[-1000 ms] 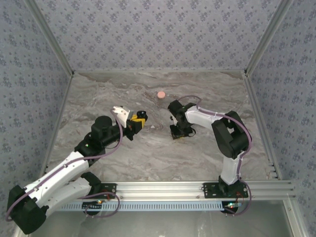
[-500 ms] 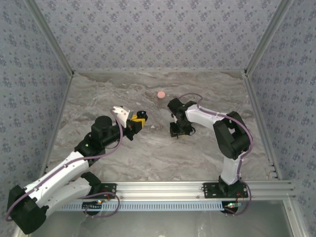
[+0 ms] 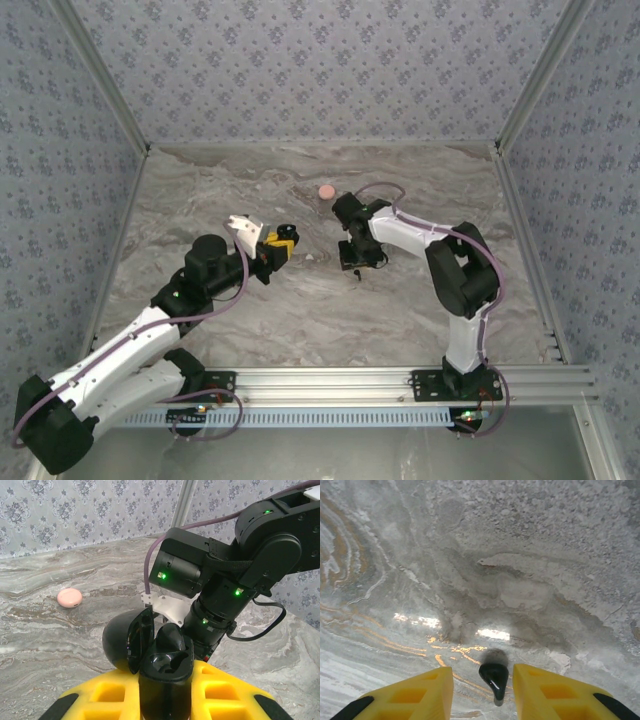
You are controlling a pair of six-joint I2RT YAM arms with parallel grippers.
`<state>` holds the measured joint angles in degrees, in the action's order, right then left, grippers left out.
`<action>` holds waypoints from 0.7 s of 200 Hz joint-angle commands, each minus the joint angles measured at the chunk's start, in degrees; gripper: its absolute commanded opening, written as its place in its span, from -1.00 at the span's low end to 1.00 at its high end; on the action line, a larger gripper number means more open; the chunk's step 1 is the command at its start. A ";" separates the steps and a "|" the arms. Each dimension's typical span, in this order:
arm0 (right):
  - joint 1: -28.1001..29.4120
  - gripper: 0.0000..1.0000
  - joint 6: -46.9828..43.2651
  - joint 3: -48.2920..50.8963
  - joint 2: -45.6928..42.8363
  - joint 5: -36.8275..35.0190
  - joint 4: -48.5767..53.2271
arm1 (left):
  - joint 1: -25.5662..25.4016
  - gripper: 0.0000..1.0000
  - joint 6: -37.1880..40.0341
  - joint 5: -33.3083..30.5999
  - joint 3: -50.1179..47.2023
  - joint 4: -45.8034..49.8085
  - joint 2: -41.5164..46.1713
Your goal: Insert wireless bluetooth earbuds into charging case
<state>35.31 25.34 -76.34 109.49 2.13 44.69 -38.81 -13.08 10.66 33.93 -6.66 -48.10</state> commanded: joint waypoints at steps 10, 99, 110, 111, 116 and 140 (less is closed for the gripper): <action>0.63 -0.28 1.80 -1.71 1.23 -2.33 2.72 | -0.36 -0.63 -0.06 -0.21 1.93 -1.94 0.75; 0.99 -0.34 2.05 -2.04 2.84 -3.31 3.23 | -0.39 -0.63 -0.29 -0.05 1.97 -2.07 0.65; 0.99 -0.35 2.25 -2.04 3.01 -3.41 3.31 | -0.35 -0.63 -0.19 -0.14 1.97 -2.05 0.68; 1.04 -0.35 2.25 -2.01 3.01 -3.43 3.30 | -0.37 -0.63 -0.19 -0.12 1.99 -2.09 0.66; 1.03 -0.35 2.24 -1.98 3.09 -3.51 3.30 | -0.36 -0.63 -0.24 -0.04 1.96 -2.13 0.60; 1.15 -0.38 2.34 -2.07 3.36 -3.61 3.47 | -0.39 -0.63 -0.30 -0.13 1.91 -2.22 0.47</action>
<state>35.97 26.22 -76.82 111.72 0.08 45.95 -38.81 -13.10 10.66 33.93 -6.66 -48.10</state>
